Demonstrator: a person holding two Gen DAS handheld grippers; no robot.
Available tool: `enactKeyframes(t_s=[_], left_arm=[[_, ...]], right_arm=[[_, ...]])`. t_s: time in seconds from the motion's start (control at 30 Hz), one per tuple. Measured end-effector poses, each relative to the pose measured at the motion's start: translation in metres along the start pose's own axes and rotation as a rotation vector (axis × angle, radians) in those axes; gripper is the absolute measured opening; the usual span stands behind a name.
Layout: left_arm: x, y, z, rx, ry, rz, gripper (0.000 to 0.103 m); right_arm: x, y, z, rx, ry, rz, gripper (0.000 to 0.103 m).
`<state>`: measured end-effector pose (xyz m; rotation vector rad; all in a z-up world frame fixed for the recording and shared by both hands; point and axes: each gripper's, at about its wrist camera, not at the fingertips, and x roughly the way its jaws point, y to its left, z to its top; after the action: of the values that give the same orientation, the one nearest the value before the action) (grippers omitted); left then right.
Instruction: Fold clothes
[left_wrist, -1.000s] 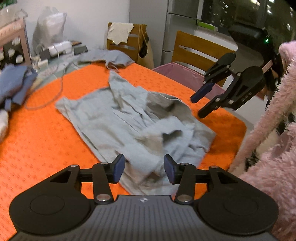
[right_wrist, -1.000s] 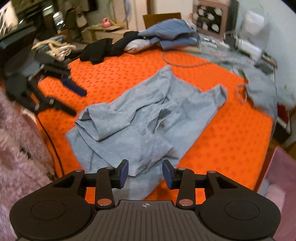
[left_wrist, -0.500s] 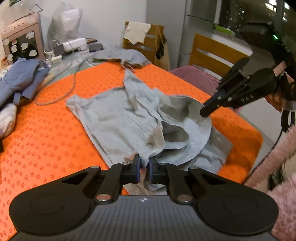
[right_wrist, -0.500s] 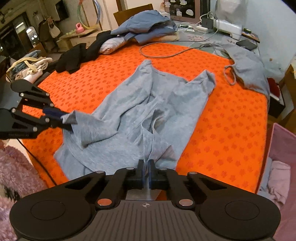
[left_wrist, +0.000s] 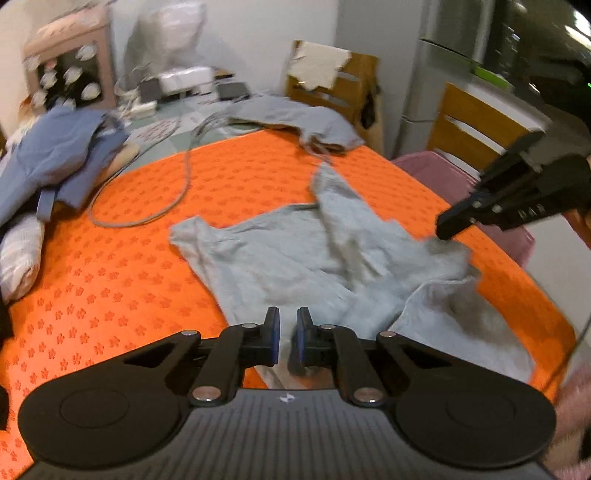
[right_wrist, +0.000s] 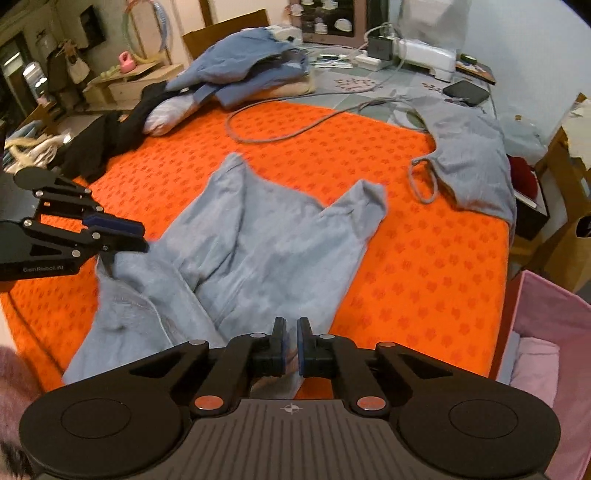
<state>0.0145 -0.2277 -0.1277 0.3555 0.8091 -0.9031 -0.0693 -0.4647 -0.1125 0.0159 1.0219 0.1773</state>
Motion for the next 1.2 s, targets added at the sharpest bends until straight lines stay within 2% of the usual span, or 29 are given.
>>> enactKeyframes(t_s=[0.1, 0.2, 0.27, 0.4, 0.47, 0.53, 0.6, 0.7, 0.8, 0.87, 0.9, 1.03, 1.2], left_arm=[[0.002, 0.017, 0.007, -0.057, -0.019, 0.005, 0.011], [-0.008, 0.028, 0.011, -0.087, -0.048, -0.005, 0.012], [-0.019, 0.032, 0.011, -0.094, -0.061, -0.026, 0.013], [-0.041, 0.024, 0.0, -0.087, -0.066, -0.079, 0.023], [-0.047, 0.016, -0.009, -0.078, -0.053, -0.104, 0.03], [-0.048, 0.01, -0.018, -0.072, -0.029, -0.134, 0.035], [-0.043, 0.006, -0.026, -0.086, -0.006, -0.136, 0.038], [-0.034, 0.003, -0.034, -0.14, 0.027, -0.144, 0.039], [-0.026, 0.003, -0.036, -0.189, 0.023, -0.146, 0.038], [-0.023, 0.006, -0.035, -0.227, 0.009, -0.147, 0.022], [-0.022, 0.008, -0.034, -0.244, 0.0, -0.145, 0.009], [-0.02, 0.014, -0.025, -0.273, -0.034, -0.11, 0.004], [-0.005, 0.014, -0.023, -0.245, -0.001, -0.04, 0.004]], right_arm=[[0.005, -0.01, 0.008, 0.026, -0.013, -0.036, 0.012], [-0.002, -0.021, 0.009, 0.061, -0.041, -0.036, 0.02], [-0.012, -0.027, 0.005, 0.087, -0.062, -0.002, 0.021], [-0.03, -0.028, -0.01, 0.093, -0.076, 0.065, 0.022], [-0.035, -0.022, -0.02, 0.059, -0.069, 0.09, 0.027], [-0.037, -0.014, -0.03, 0.022, -0.07, 0.107, 0.045], [-0.034, -0.005, -0.038, -0.005, -0.065, 0.117, 0.05], [-0.024, 0.004, -0.045, -0.004, -0.047, 0.118, 0.05], [-0.016, 0.01, -0.046, 0.028, -0.057, 0.131, 0.047], [-0.012, 0.012, -0.044, 0.037, -0.058, 0.114, 0.02], [-0.01, 0.014, -0.041, 0.041, -0.054, 0.101, 0.01], [-0.011, 0.016, -0.027, 0.036, -0.077, 0.043, 0.01], [0.006, 0.012, -0.02, 0.012, -0.054, -0.057, 0.011]])
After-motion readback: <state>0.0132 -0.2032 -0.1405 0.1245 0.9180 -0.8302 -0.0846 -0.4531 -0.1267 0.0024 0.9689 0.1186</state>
